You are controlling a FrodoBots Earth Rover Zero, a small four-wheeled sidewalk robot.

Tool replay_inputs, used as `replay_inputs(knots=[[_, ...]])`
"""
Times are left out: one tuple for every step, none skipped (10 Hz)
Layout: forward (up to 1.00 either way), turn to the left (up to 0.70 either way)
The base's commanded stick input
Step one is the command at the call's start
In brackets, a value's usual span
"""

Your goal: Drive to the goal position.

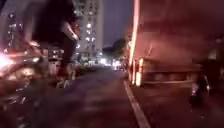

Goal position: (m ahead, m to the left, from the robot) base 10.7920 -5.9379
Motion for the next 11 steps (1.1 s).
replay_inputs(knots=[[0.45, 0.00], [0.45, 0.00], [0.45, 0.00], [0.45, 0.00], [0.45, 0.00], [0.45, 0.00], [0.45, 0.00], [0.45, 0.00], [0.45, 0.00], [0.45, 0.00], [0.45, 0.00]])
